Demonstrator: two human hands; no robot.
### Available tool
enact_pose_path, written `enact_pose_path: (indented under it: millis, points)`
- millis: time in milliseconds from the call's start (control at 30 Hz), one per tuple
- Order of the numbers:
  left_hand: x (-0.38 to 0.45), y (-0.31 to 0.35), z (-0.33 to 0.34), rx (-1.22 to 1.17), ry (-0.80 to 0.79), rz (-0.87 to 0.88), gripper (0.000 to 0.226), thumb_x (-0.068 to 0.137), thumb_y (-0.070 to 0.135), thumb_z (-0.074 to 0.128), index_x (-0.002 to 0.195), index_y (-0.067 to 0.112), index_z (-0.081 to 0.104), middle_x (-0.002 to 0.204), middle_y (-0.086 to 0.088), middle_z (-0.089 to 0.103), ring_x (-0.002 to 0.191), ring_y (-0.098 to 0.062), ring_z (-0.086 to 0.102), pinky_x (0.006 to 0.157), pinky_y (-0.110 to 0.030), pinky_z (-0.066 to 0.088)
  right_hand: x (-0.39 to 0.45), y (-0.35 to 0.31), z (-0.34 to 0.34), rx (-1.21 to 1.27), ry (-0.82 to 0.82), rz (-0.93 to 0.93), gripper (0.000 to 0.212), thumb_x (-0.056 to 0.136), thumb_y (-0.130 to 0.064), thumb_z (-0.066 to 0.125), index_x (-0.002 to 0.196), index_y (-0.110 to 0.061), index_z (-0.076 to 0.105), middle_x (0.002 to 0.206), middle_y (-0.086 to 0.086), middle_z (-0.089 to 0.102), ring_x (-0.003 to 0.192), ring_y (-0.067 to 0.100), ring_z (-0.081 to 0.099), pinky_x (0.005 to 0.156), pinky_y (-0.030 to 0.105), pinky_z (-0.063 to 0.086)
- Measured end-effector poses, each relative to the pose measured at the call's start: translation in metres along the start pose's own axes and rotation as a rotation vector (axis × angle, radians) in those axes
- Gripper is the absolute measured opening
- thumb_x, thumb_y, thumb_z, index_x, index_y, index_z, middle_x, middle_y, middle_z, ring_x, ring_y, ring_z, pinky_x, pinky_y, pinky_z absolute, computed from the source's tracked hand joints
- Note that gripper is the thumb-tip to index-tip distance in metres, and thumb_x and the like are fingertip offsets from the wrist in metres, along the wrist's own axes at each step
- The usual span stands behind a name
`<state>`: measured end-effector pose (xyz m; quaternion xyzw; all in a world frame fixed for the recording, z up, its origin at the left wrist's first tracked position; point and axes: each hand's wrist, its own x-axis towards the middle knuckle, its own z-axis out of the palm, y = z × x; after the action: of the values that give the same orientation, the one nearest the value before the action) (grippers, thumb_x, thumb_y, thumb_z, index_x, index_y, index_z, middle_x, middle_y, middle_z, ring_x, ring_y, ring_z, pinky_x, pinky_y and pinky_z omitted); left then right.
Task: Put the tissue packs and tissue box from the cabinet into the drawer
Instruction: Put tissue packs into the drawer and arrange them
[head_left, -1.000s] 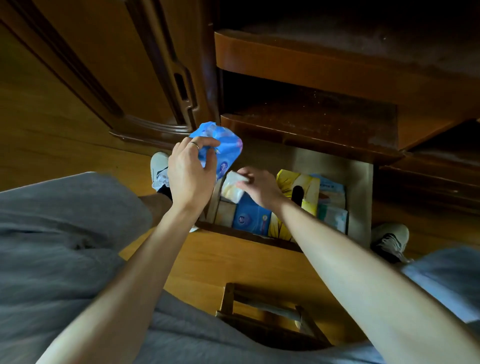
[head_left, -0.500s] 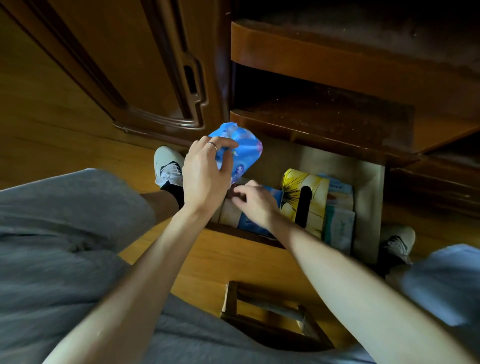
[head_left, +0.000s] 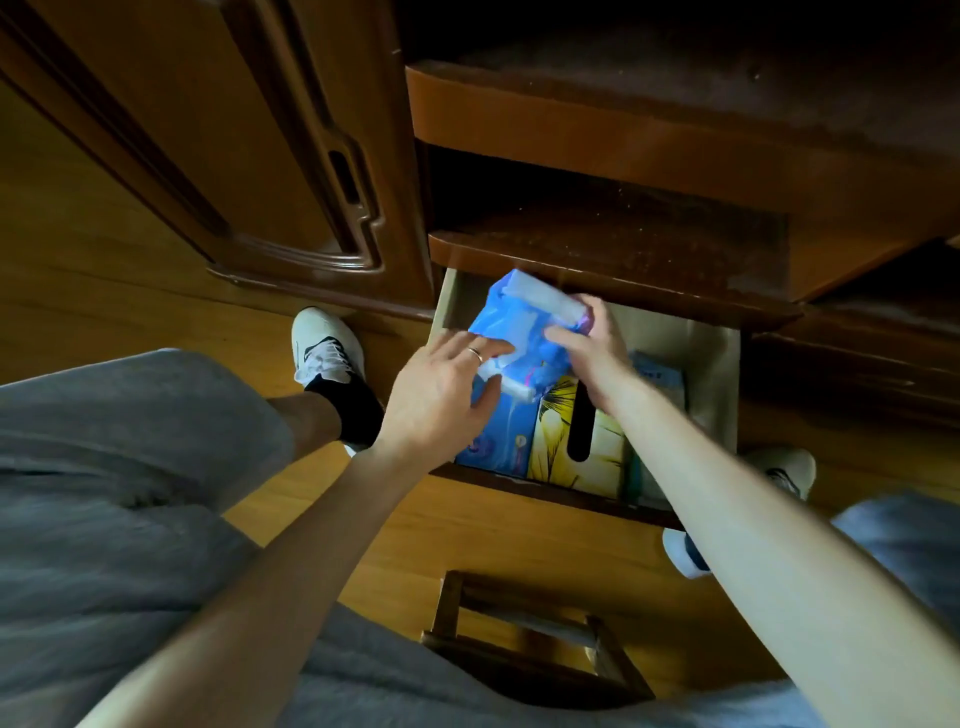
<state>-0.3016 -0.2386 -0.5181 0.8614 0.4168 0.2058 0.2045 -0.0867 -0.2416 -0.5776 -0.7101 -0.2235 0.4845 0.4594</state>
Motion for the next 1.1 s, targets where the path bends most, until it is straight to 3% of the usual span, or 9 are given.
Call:
enact_pose_path:
  millis: [100, 233, 400, 567, 633, 767, 867, 933, 1100]
  points:
    - [-0.001, -0.014, 0.001, 0.112, -0.024, -0.261, 0.032, 0.092, 0.028, 0.063, 0.124, 0.023, 0.065, 0.119, -0.003, 0.065, 0.112, -0.025, 0.052, 0.086, -0.040, 0.051, 0.020, 0.000, -0.001, -0.318, 0.076, -0.101, 0.045, 0.090, -0.008, 0.070, 0.129, -0.025, 0.054, 0.116, 0.000, 0.060, 0.103, 0.019, 0.060, 0.066, 0.020, 0.046]
    - [-0.012, -0.033, 0.012, 0.109, -0.295, -0.580, 0.051, 0.093, 0.039, 0.059, 0.140, 0.023, 0.047, 0.135, -0.008, 0.051, 0.124, -0.028, 0.047, 0.095, -0.046, 0.048, 0.040, 0.008, 0.015, -0.618, 0.084, -0.123, 0.037, 0.099, -0.014, 0.062, 0.133, -0.020, 0.051, 0.124, 0.007, 0.059, 0.106, 0.023, 0.059, 0.074, 0.026, 0.044]
    - [-0.020, -0.040, 0.022, 0.035, -0.471, -0.627, 0.062, 0.093, 0.039, 0.058, 0.146, 0.018, 0.034, 0.137, -0.009, 0.047, 0.126, -0.031, 0.049, 0.094, -0.047, 0.046, 0.044, 0.025, 0.029, -0.958, 0.154, -0.208, 0.035, 0.104, -0.013, 0.053, 0.137, -0.016, 0.043, 0.134, 0.011, 0.060, 0.115, 0.034, 0.063, 0.089, 0.046, 0.054]
    - [-0.013, -0.042, 0.023, 0.078, -0.453, -0.593, 0.061, 0.093, 0.038, 0.057, 0.146, 0.018, 0.033, 0.135, -0.010, 0.049, 0.123, -0.032, 0.049, 0.093, -0.047, 0.046, 0.052, 0.023, 0.028, -0.892, 0.134, -0.099, 0.041, 0.105, -0.016, 0.052, 0.145, -0.017, 0.040, 0.143, 0.009, 0.058, 0.126, 0.033, 0.058, 0.094, 0.039, 0.047]
    - [-0.009, -0.043, 0.023, 0.107, -0.426, -0.573, 0.060, 0.093, 0.037, 0.057, 0.145, 0.019, 0.034, 0.136, -0.010, 0.049, 0.124, -0.031, 0.048, 0.094, -0.047, 0.045, 0.047, 0.021, 0.028, -0.836, 0.179, -0.099, 0.039, 0.104, -0.018, 0.055, 0.142, -0.015, 0.046, 0.141, 0.009, 0.060, 0.125, 0.031, 0.059, 0.086, 0.033, 0.046]
    - [0.000, -0.038, 0.025, 0.123, -0.330, -0.551, 0.056, 0.095, 0.036, 0.056, 0.145, 0.021, 0.039, 0.136, -0.009, 0.051, 0.124, -0.029, 0.047, 0.098, -0.046, 0.044, 0.024, 0.017, 0.017, -0.486, 0.355, -0.089, 0.035, 0.102, -0.024, 0.060, 0.136, -0.021, 0.054, 0.128, -0.001, 0.063, 0.106, 0.012, 0.063, 0.061, 0.004, 0.041]
    - [0.001, -0.036, 0.026, 0.121, -0.224, -0.511, 0.049, 0.096, 0.036, 0.055, 0.142, 0.022, 0.046, 0.134, -0.007, 0.056, 0.122, -0.028, 0.050, 0.096, -0.043, 0.046, 0.004, 0.019, 0.000, -0.380, 0.278, -0.063, 0.043, 0.098, -0.025, 0.061, 0.138, -0.032, 0.047, 0.119, -0.008, 0.055, 0.083, -0.004, 0.057, 0.049, 0.006, 0.043]
    - [0.001, -0.034, 0.028, 0.066, -0.197, -0.473, 0.045, 0.097, 0.037, 0.056, 0.139, 0.023, 0.050, 0.133, -0.005, 0.059, 0.121, -0.026, 0.054, 0.093, -0.039, 0.049, -0.008, 0.021, -0.009, -0.359, 0.170, -0.019, 0.051, 0.097, -0.021, 0.062, 0.142, -0.036, 0.042, 0.120, -0.007, 0.051, 0.086, -0.003, 0.055, 0.054, 0.013, 0.046]
    - [-0.004, -0.024, 0.034, -0.023, -0.289, -0.442, 0.049, 0.097, 0.059, 0.047, 0.135, 0.029, 0.050, 0.125, -0.001, 0.064, 0.110, -0.025, 0.063, 0.076, -0.036, 0.052, -0.023, 0.015, -0.033, -0.224, 0.040, -0.078, 0.047, 0.094, -0.007, 0.059, 0.132, -0.035, 0.052, 0.114, -0.008, 0.059, 0.093, -0.005, 0.060, 0.056, 0.002, 0.045]
